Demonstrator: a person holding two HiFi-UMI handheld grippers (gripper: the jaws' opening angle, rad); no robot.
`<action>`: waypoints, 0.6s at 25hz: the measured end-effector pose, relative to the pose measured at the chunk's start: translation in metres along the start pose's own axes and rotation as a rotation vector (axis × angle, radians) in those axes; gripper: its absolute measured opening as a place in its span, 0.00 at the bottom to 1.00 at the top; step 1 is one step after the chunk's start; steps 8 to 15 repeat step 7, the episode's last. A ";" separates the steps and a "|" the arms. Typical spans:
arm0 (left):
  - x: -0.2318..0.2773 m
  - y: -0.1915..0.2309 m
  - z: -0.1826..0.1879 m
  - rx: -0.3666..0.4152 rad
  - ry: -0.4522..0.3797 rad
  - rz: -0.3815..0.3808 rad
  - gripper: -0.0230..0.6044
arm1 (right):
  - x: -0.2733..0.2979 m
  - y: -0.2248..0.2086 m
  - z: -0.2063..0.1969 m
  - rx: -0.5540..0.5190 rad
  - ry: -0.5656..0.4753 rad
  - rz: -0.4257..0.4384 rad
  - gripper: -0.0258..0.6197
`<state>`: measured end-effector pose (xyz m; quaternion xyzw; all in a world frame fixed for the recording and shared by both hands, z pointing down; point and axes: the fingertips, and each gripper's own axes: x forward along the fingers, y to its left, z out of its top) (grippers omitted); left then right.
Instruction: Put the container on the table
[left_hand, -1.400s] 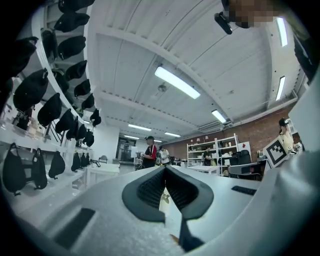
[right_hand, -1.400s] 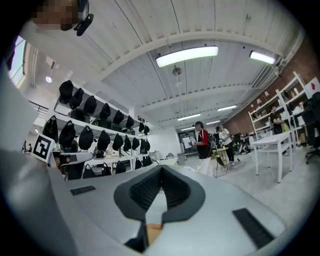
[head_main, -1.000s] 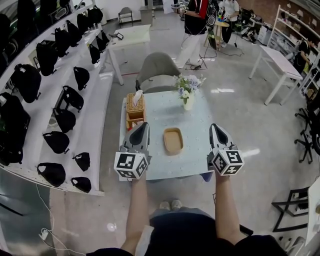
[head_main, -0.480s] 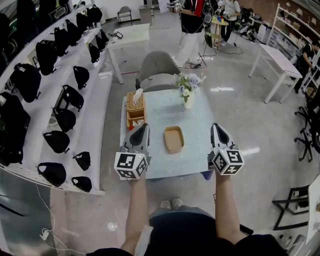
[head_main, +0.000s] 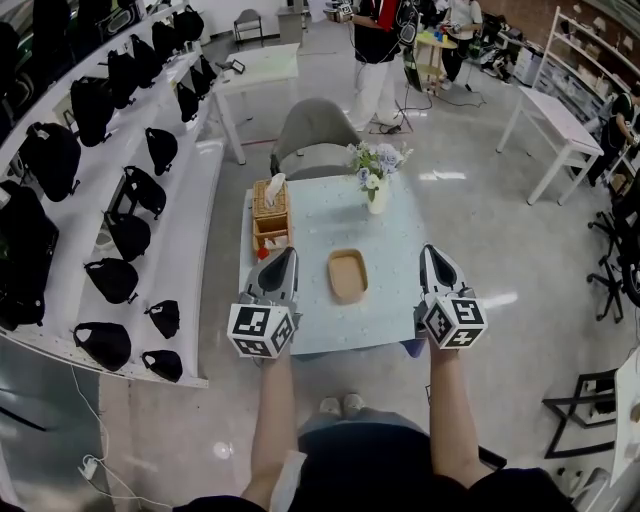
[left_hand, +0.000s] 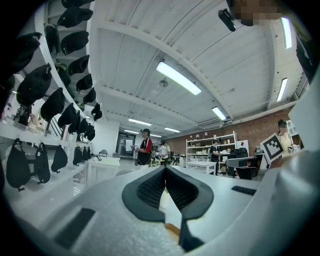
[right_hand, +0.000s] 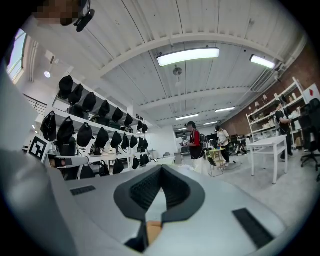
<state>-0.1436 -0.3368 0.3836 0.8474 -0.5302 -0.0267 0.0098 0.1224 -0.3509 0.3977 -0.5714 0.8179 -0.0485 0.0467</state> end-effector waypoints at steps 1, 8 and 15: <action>0.000 0.000 0.000 0.001 0.001 -0.001 0.05 | 0.000 0.000 0.000 0.000 0.001 0.000 0.04; 0.001 -0.003 -0.001 0.003 0.007 -0.001 0.05 | -0.001 -0.002 -0.001 0.000 0.002 -0.001 0.04; 0.001 -0.003 -0.001 0.003 0.007 -0.001 0.05 | -0.001 -0.002 -0.001 0.000 0.002 -0.001 0.04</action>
